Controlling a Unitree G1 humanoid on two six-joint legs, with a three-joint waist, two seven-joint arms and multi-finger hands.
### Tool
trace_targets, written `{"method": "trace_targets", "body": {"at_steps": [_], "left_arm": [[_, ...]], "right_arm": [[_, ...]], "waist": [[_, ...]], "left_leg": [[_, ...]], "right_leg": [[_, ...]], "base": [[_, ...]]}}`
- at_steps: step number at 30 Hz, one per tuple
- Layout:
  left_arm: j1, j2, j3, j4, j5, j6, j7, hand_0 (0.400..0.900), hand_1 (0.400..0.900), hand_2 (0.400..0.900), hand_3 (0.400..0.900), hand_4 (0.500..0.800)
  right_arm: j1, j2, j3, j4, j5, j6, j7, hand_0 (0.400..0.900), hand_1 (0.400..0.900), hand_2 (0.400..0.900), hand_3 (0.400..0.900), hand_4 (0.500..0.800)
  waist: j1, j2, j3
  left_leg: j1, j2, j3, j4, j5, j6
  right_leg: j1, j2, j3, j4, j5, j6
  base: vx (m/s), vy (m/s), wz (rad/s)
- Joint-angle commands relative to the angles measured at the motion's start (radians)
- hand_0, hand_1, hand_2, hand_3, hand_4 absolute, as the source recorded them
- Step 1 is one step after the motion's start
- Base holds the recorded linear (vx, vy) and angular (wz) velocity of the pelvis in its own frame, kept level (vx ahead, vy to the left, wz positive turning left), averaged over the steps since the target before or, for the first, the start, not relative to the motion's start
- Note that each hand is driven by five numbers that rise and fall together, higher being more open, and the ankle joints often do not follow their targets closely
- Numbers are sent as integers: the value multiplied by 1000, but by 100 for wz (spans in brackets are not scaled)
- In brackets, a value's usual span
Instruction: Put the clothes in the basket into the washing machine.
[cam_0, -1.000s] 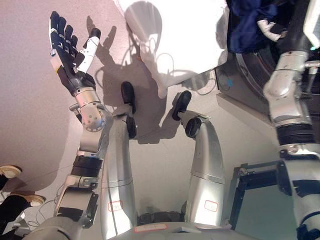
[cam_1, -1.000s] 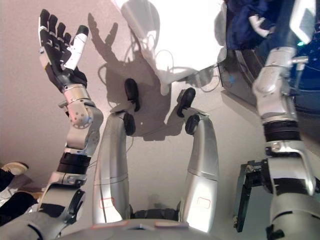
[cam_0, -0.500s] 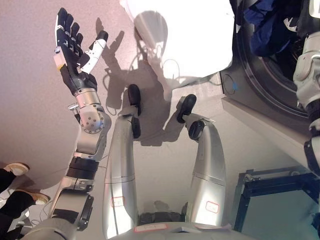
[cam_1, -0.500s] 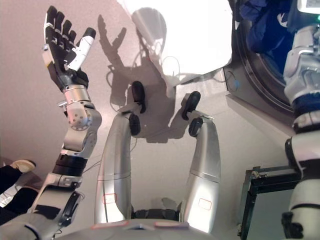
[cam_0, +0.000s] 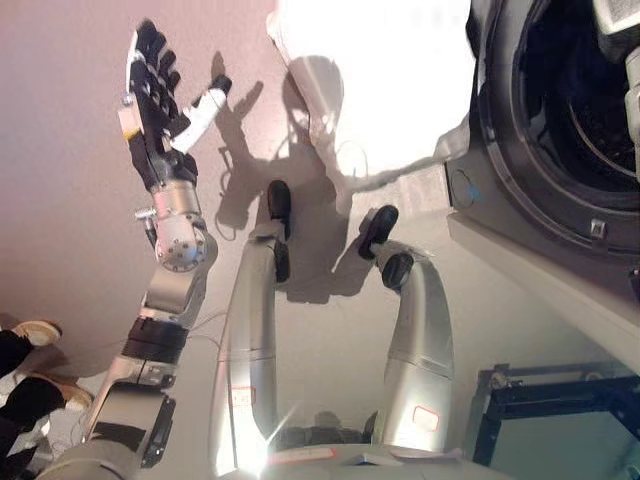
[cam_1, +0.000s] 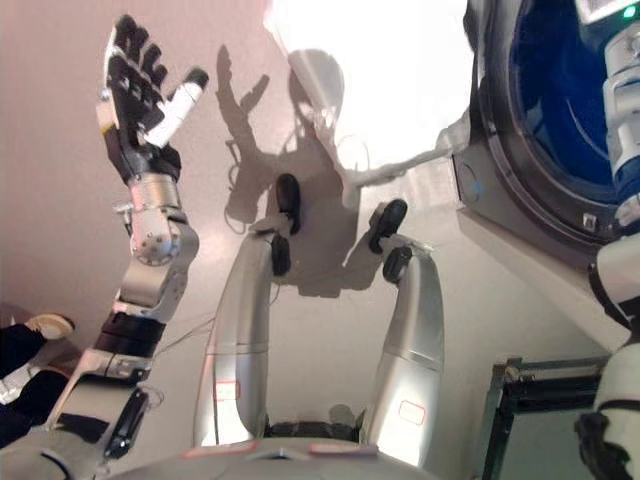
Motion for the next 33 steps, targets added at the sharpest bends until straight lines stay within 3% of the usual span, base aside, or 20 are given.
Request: {"method": "trace_targets", "body": {"at_steps": [1,6,7,8,17,22,28,29,33], "left_arm": [[31,-36,33,-25,17,-77,5,900,900,900,900,800],[31,-43,34,-21,12,-77,-4,900,900,900,900,800],[29,-44,33,-19,11,-77,-6,900,900,900,900,800],[26,-45,32,-20,11,-76,-6,900,900,900,900,800],[28,-52,65,-21,17,-72,12,900,900,900,900,800],[28,-66,108,-25,40,-55,41,900,900,900,900,800],[25,-85,133,-26,58,-41,57,900,900,900,900,800],[28,-93,140,-31,56,-43,58,900,900,900,900,800],[33,-103,136,-34,50,-39,66,900,900,900,900,800]], "right_arm": [[-40,-76,81,29,-15,110,-12,400,400,400,400,500],[-44,-73,116,24,-34,94,24,400,400,400,400,500],[-36,-64,118,32,-41,92,38,441,441,441,441,525],[-33,-57,114,39,-40,97,40,900,900,900,900,800],[-11,9,28,50,-2,125,31,900,900,900,900,800],[28,-33,-75,-259,-3,133,17,900,900,900,900,800],[211,-45,-358,-628,8,115,-4,900,900,900,900,800],[253,-26,-421,-699,34,99,-19,900,900,900,900,800],[476,91,-659,-919,140,19,-53,900,900,900,900,800]], "waist": [[-31,26,-65],[-33,24,-68],[-33,24,-68],[-34,25,-68],[-34,31,-65],[-59,29,-64],[-89,33,-54],[-95,37,-45],[-103,32,-41]], "left_leg": [[-3,-1,-100,45,-109,-68],[-3,-3,-101,47,-110,-69],[-3,-4,-102,47,-110,-69],[-3,-4,-103,48,-111,-70],[5,-3,-105,35,-105,-71],[3,0,-104,41,-112,-72],[-1,0,-108,38,-107,-71],[-11,-1,-100,29,-73,-63],[6,1,-106,37,-104,-68]], "right_leg": [[-55,32,-2,37,-17,88],[-52,35,-2,38,-21,86],[-51,36,-3,37,-21,86],[-51,36,-3,37,-21,84],[-39,41,-5,28,-17,82],[-34,52,-6,25,-20,77],[-33,61,-5,19,-13,75],[-38,58,-10,4,20,65],[-22,64,-1,16,-8,74]], "base": [[0,0,0],[0,0,0],[0,0,0],[0,0,0],[1,6,-3],[-1,19,-11],[-32,13,-6],[-109,31,-4],[42,3,-4]]}}
